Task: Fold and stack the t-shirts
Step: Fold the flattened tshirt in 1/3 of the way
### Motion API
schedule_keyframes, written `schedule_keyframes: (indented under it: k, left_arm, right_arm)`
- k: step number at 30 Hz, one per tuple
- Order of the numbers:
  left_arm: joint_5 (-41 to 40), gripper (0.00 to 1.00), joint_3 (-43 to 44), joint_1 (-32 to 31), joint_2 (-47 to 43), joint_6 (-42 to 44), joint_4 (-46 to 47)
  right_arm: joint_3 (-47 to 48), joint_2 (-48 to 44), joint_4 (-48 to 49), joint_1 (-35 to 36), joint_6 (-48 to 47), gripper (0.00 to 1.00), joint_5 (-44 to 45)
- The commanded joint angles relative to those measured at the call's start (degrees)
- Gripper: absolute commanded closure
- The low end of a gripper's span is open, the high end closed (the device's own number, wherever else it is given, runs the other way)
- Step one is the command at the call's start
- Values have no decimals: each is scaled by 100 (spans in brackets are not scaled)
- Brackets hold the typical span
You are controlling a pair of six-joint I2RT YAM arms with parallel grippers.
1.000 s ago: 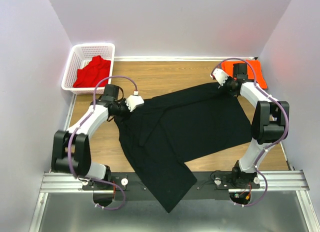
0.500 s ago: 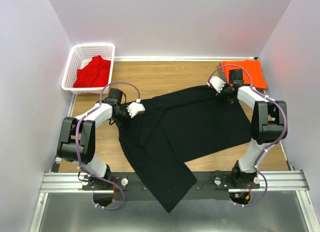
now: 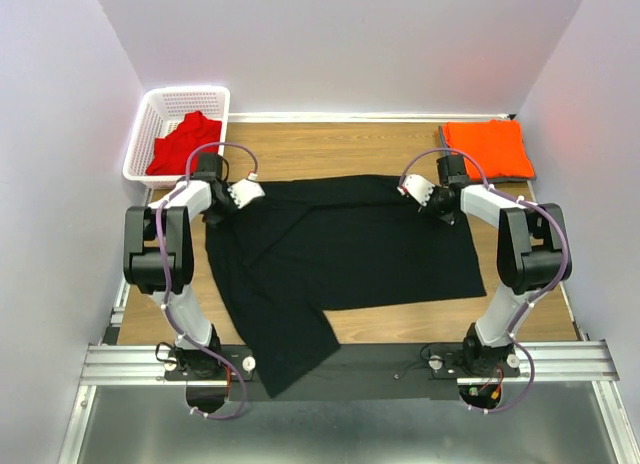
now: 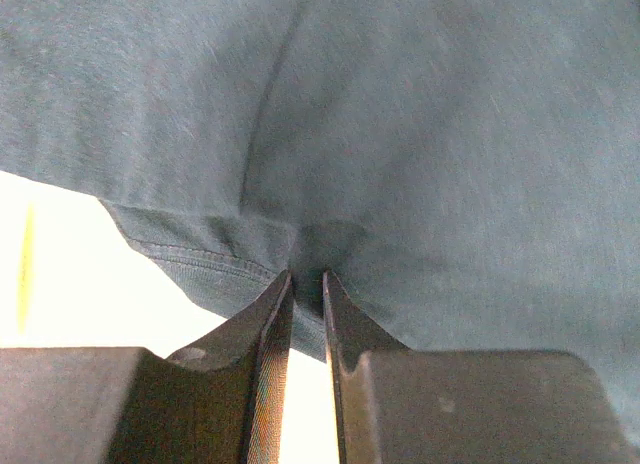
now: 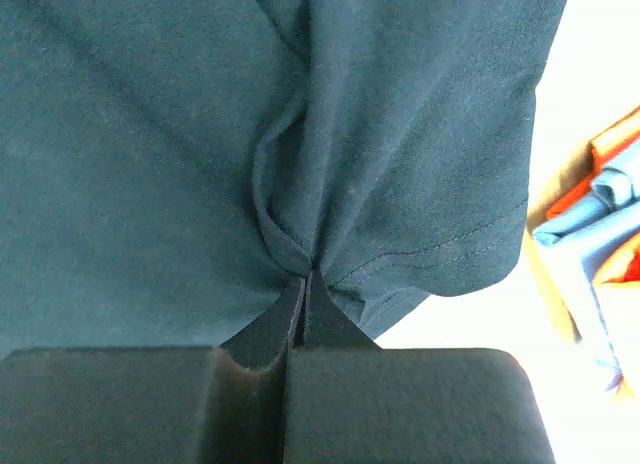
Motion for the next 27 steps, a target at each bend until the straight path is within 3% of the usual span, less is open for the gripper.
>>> schedule_keyframes:
  k: [1,5,8,14,22,27]
  left_arm:
    - [-1163,73,391,262,547,550,-357]
    - [-1101,69,771,263,583,639,-410]
    - [-628,62,956,254,408,656,-708]
    - [524,56,623,-88,-664,665,-1245]
    - [1236,56,-360,-1379,-1666,244,-1246]
    - [1316,56,-679,-2899,-1773,-546,-640]
  right_arm:
    - [-195,-126,-429,61,260,100,79]
    - [-107,-170,-869,123,427,99,-115]
    - [-81,-197,-1027,132,541,99,-299]
    - [297,145,-1045,132,936,99,-255]
    - [140,506,-1063,132,1060,99,8]
    - [-54,480,-1054,132,1095,100,79]
